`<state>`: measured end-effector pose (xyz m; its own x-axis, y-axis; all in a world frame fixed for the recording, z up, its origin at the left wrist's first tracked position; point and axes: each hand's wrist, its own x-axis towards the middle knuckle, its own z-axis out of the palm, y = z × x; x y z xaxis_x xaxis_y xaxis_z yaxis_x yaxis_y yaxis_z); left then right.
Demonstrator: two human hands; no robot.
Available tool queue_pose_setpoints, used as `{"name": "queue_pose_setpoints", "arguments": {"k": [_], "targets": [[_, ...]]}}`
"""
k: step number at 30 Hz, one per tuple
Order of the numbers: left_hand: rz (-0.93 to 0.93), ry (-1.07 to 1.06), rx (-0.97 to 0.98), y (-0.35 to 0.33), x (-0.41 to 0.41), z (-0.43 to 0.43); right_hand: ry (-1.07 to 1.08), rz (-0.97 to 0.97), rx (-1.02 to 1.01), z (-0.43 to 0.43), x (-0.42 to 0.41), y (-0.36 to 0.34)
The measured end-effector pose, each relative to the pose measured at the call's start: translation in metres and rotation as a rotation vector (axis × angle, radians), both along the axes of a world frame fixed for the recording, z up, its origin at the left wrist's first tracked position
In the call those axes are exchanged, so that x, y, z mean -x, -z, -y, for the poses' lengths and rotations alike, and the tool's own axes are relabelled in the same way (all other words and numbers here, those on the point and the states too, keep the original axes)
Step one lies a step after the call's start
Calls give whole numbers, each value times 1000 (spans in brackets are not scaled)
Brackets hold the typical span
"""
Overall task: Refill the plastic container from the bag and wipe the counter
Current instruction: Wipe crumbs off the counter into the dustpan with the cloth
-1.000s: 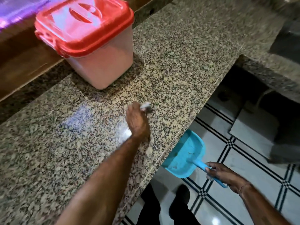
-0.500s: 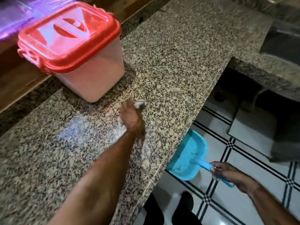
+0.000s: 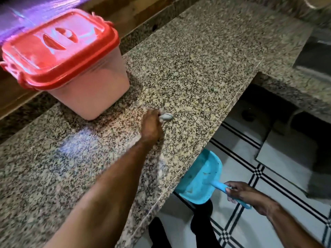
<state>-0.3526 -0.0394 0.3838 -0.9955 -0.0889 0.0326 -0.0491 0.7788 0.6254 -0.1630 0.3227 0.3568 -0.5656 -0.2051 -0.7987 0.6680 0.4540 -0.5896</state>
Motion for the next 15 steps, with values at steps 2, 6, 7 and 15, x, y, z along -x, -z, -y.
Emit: {"name": "queue_pose_setpoints", "arguments": {"k": [2, 6, 7, 15], "targets": [[-84, -238, -27, -10, 2, 10, 25, 12, 4, -16, 12, 3], [56, -746, 124, 9, 48, 68, 51, -2, -12, -45, 37, 18], [66, -714, 97, 14, 58, 61, 62, -5, -17, -52, 45, 21], [-98, 47, 74, -6, 16, -148, 30, 5, 27, -93, 87, 26]]}}
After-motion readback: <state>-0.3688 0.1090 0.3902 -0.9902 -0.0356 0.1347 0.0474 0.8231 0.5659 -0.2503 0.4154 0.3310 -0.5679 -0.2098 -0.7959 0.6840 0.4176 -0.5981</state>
